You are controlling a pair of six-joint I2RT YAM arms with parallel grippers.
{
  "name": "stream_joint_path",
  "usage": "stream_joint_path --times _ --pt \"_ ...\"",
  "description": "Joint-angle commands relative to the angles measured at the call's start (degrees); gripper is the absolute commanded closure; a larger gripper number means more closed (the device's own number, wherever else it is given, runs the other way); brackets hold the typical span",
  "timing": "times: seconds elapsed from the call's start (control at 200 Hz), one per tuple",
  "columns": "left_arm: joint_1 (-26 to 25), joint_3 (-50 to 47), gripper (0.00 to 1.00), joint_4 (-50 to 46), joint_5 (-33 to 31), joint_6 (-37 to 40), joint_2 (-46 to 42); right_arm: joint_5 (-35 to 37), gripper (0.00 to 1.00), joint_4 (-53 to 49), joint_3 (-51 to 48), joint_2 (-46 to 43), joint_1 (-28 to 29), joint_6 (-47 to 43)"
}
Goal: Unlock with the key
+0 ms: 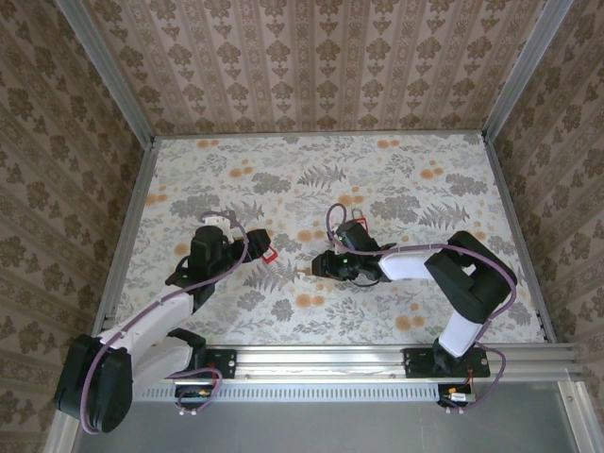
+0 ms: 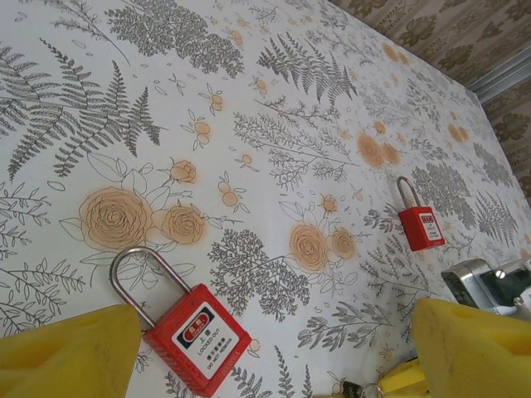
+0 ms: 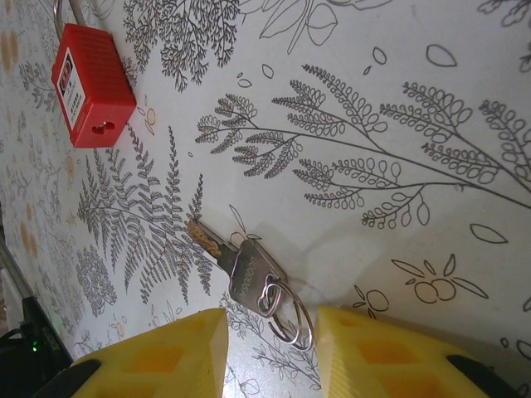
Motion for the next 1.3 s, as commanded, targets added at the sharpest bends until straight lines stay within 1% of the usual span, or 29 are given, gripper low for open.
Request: stream_joint_path --times 0.0,0.33,0.505,0.845,0.985,1.045,1.125,1.295 --pt "-0.36 2.04 0.14 0.7 0.61 1.24 -0.46 -0.78 0.65 -1.06 1.41 2.03 0.53 0.05" --pt "-0.34 4.48 0.14 0.44 0.61 2.07 2.89 -2.8 0.67 1.7 1.72 2.55 0.2 0.65" --pt "-0.37 5.57 0.14 0.6 0.43 1.77 4.32 -2.68 0.74 1.52 1.61 2.53 0.19 0.12" --pt "-0.36 7.66 0.13 -0.54 1.23 2.42 5.89 -1.85 0.8 -1.11 2.53 1.03 0.19 -2.26" --pt "-0.35 7.92 0.13 -0.7 1.4 3.07 6.09 -2.2 0.86 -2.63 3.34 0.34 0.18 -3.51" --pt "-0.34 8.08 0.13 -0.97 1.4 3.5 6.13 -2.2 0.87 -3.23 3.62 -0.03 0.19 -3.94" --pt "-0.32 8.36 0.13 -1.57 1.6 4.0 6.05 -2.42 0.93 -3.7 3.97 -0.76 0.26 -4.32" --pt "-0.37 7.78 0.13 -2.06 1.25 4.1 5.91 -3.0 0.97 -3.86 4.42 -1.89 0.52 -3.83"
